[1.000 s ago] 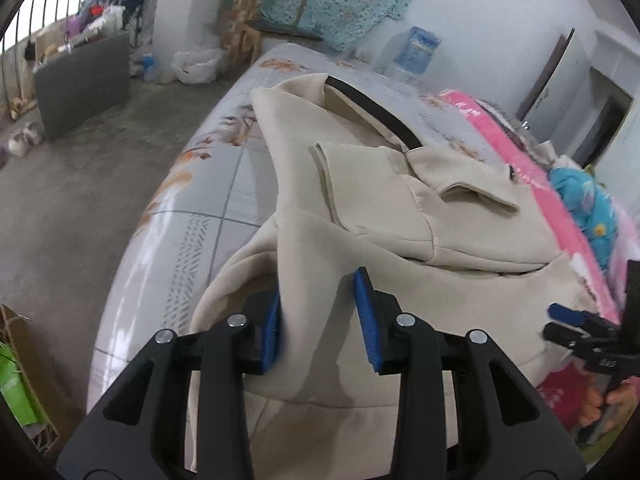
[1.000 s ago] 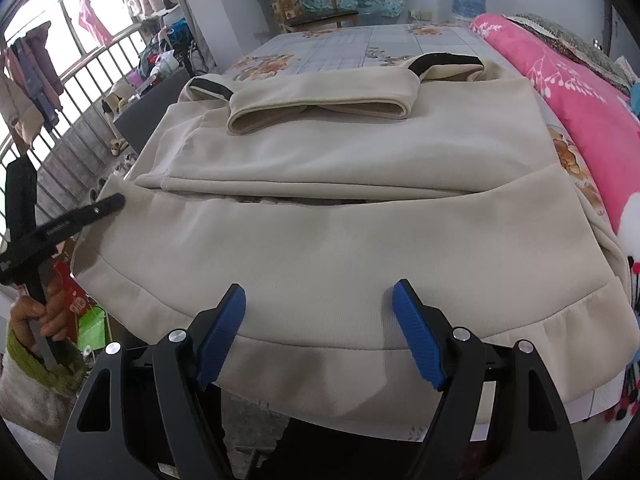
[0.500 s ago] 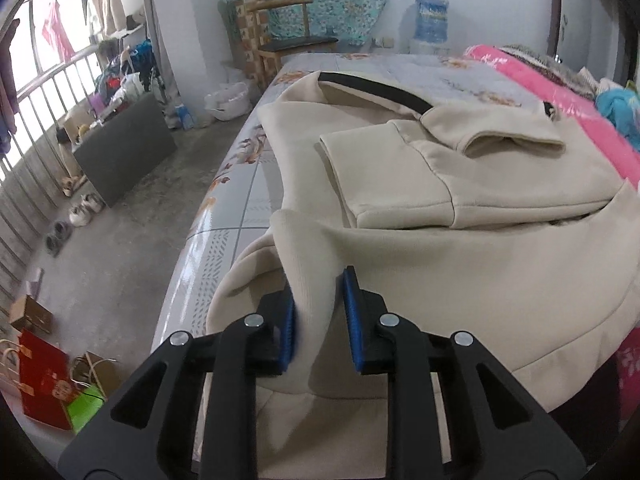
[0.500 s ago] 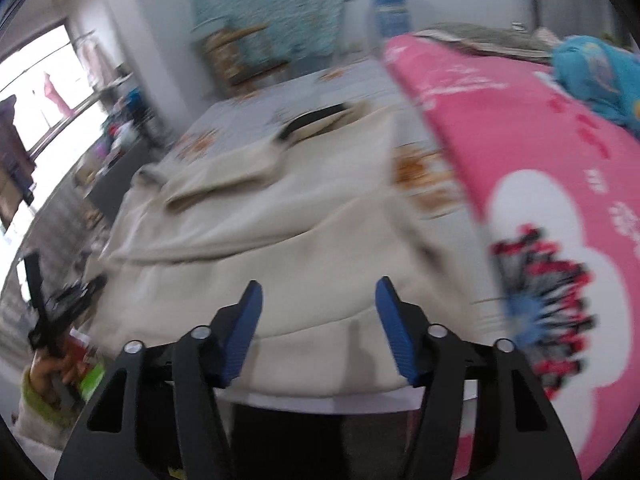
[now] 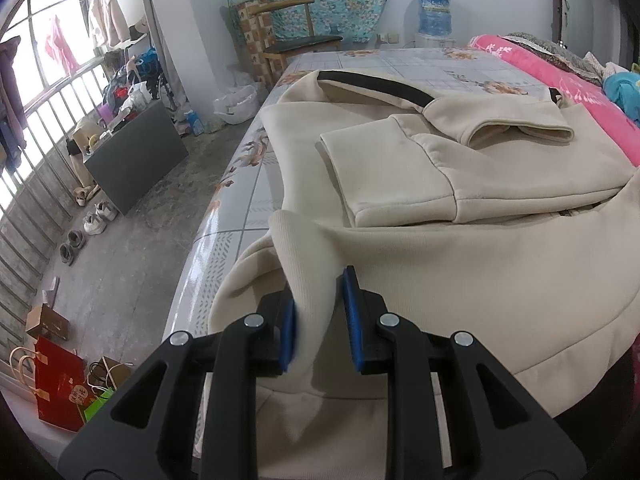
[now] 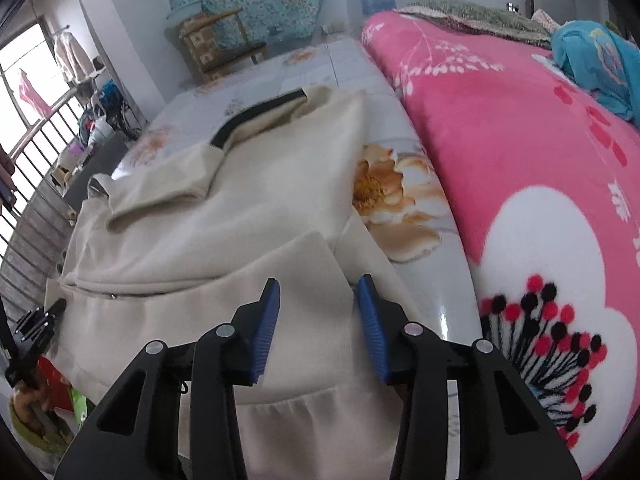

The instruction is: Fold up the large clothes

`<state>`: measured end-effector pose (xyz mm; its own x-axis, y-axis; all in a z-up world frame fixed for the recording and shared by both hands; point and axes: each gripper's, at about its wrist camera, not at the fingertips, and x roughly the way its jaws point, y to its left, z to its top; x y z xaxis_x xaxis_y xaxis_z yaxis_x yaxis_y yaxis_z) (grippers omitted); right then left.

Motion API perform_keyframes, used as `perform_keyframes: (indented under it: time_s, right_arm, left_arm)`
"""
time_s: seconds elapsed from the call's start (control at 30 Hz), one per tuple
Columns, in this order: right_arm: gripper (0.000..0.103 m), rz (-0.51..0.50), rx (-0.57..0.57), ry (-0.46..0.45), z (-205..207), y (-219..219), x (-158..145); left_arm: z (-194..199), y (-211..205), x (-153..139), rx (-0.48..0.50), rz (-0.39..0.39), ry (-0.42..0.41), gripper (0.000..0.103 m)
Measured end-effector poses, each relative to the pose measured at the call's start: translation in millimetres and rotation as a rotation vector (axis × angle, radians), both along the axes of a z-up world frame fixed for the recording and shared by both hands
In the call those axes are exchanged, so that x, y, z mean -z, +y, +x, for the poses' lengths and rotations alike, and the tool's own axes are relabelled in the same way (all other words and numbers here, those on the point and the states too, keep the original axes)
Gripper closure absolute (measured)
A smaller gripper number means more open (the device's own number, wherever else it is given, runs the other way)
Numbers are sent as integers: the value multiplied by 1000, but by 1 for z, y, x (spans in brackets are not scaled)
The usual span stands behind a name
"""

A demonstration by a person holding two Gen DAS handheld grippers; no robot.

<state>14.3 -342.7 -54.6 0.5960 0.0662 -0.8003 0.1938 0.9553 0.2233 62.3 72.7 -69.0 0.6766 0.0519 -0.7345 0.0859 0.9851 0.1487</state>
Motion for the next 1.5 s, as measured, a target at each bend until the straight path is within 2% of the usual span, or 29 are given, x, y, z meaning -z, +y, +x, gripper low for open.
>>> perform_keyframes:
  time_s: [0.17, 0.3, 0.43, 0.53, 0.67, 0.8, 1.0, 1.2, 1.5]
  right_arm:
    - [63, -20, -29, 36, -12, 3, 0]
    - [63, -9, -33, 39, -7, -2, 0]
    - [60, 68, -38, 23, 7, -9, 4]
    - [50, 128, -68, 22, 11, -13, 8]
    - [50, 148, -95, 44, 3, -14, 3]
    - [65, 98, -130, 54, -2, -6, -4]
    - [66, 68, -145, 34, 13, -5, -8]
    - [66, -59, -175, 69, 19, 10, -1]
    - [66, -141, -193, 106, 15, 17, 2]
  left_arm:
    - [1, 2, 0, -5, -20, 12, 82]
    - [1, 2, 0, -4, -13, 10, 82]
    - [2, 3, 0, -4, -13, 10, 82]
    - [2, 3, 0, -4, -16, 10, 82]
    - [3, 2, 0, -4, -13, 10, 82]
    - [3, 2, 0, -5, -14, 10, 82]
    - [3, 2, 0, -6, -14, 10, 82]
    - [3, 2, 0, -6, -11, 10, 81]
    - [1, 4, -1, -5, -3, 10, 81]
